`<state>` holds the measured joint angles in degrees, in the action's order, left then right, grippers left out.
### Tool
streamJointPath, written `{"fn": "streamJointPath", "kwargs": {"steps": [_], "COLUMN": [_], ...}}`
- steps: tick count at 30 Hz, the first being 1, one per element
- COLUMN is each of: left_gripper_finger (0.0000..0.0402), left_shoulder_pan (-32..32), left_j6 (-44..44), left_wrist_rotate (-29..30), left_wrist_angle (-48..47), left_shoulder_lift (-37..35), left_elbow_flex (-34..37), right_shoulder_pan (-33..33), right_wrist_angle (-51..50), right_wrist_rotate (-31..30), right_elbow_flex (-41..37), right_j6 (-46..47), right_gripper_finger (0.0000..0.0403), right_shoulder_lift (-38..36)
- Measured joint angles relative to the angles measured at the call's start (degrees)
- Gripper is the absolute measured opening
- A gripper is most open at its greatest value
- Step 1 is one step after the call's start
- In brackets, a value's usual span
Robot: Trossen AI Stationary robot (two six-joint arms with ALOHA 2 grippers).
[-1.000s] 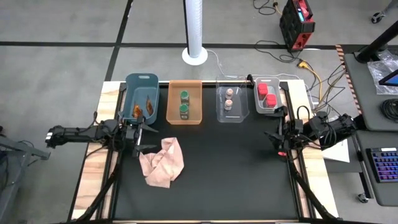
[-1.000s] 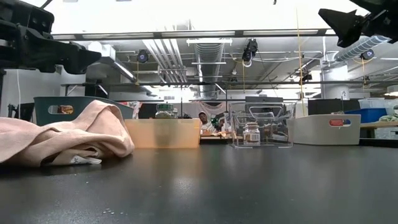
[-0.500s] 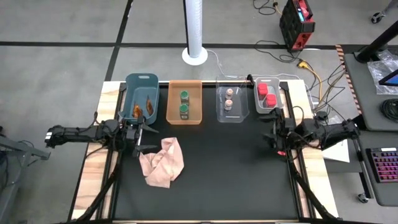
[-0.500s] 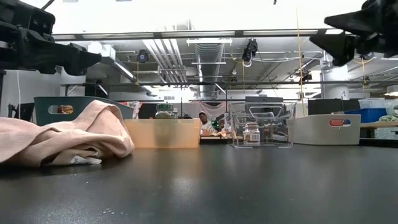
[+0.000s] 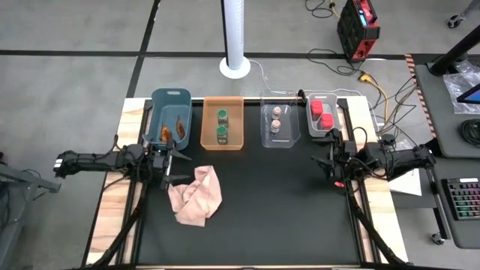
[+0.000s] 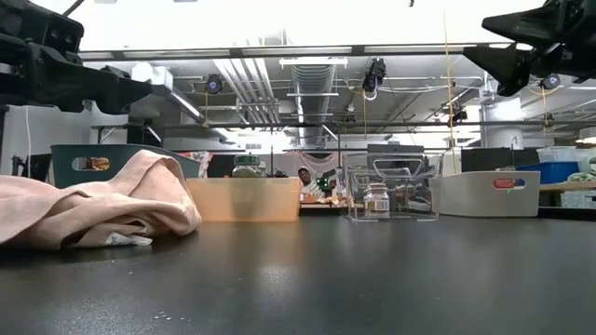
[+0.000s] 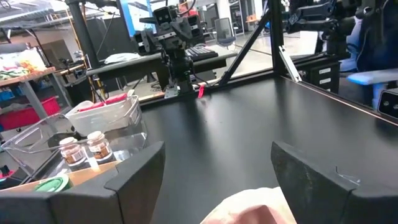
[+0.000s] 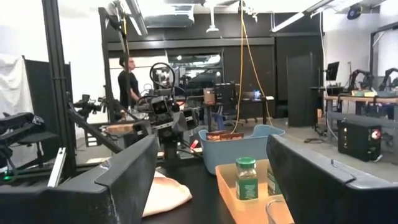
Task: Sort spices by type
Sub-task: Return to Home Position
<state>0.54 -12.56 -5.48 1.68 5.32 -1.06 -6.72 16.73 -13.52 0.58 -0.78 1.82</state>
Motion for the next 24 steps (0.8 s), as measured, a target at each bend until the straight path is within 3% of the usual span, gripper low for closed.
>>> {"fn": "streamJointPath", "kwargs": {"steps": [24], "left_gripper_finger": [0.0276], "left_shoulder_pan": [0.0], "left_j6": [0.0], "left_wrist_rotate": [0.0], "left_wrist_angle": [0.0], "left_shoulder_lift": [0.0], "left_elbow_flex": [0.0], "right_shoulder_pan": [0.0], "right_wrist_angle": [0.0], "right_wrist_rotate": [0.0], "right_elbow_flex": [0.0], "right_j6": [0.8], "right_gripper_finger": [0.0338], "right_shoulder_lift": [0.2]}}
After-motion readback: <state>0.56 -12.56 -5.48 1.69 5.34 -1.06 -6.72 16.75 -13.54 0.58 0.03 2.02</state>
